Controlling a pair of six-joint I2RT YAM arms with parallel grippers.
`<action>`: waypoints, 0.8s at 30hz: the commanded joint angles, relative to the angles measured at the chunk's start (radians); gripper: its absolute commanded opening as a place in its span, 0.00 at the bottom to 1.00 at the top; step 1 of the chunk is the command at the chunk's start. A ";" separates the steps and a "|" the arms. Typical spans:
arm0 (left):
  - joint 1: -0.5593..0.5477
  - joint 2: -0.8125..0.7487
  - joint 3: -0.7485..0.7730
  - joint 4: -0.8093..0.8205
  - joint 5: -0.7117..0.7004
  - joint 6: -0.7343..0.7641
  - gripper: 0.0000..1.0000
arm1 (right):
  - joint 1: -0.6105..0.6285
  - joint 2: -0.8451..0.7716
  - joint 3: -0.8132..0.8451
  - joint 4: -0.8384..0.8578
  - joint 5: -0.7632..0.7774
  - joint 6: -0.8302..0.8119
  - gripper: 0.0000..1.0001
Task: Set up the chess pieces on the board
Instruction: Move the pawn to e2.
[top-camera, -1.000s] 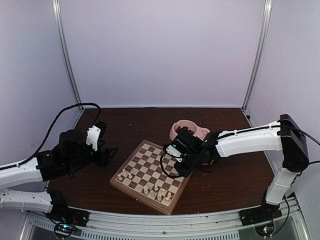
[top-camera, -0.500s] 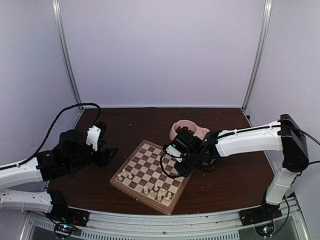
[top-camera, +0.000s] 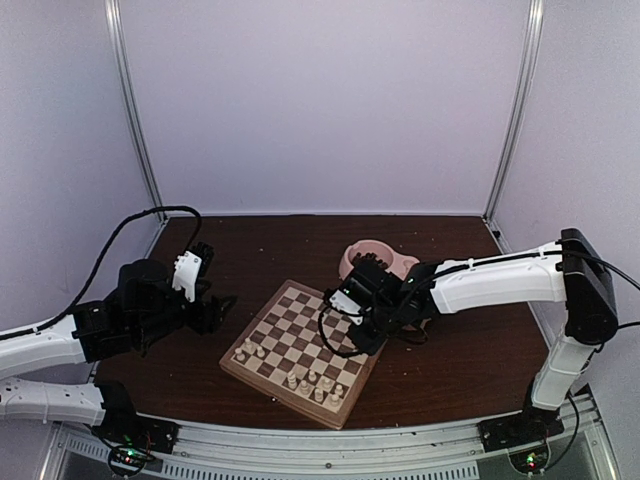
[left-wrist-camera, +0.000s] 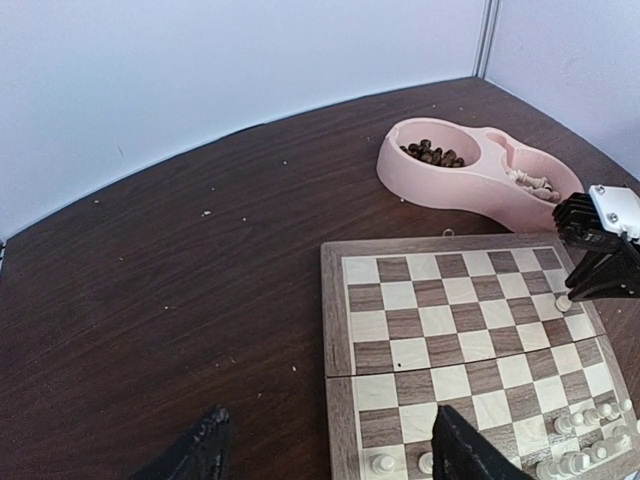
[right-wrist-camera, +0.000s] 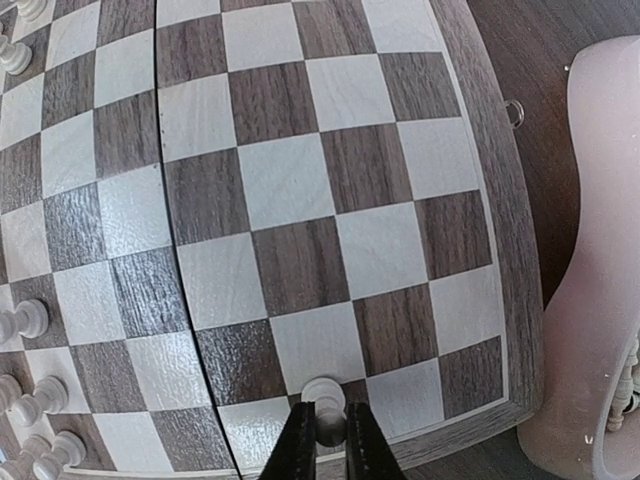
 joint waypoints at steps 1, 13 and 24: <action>-0.004 0.000 0.010 0.043 0.013 0.000 0.69 | 0.026 -0.002 0.019 0.028 -0.032 -0.037 0.07; -0.004 -0.037 0.013 0.028 0.014 0.004 0.69 | 0.130 0.029 0.041 0.094 -0.003 -0.088 0.08; -0.004 -0.037 0.015 0.027 0.024 -0.004 0.69 | 0.137 0.082 0.126 0.088 0.026 -0.137 0.09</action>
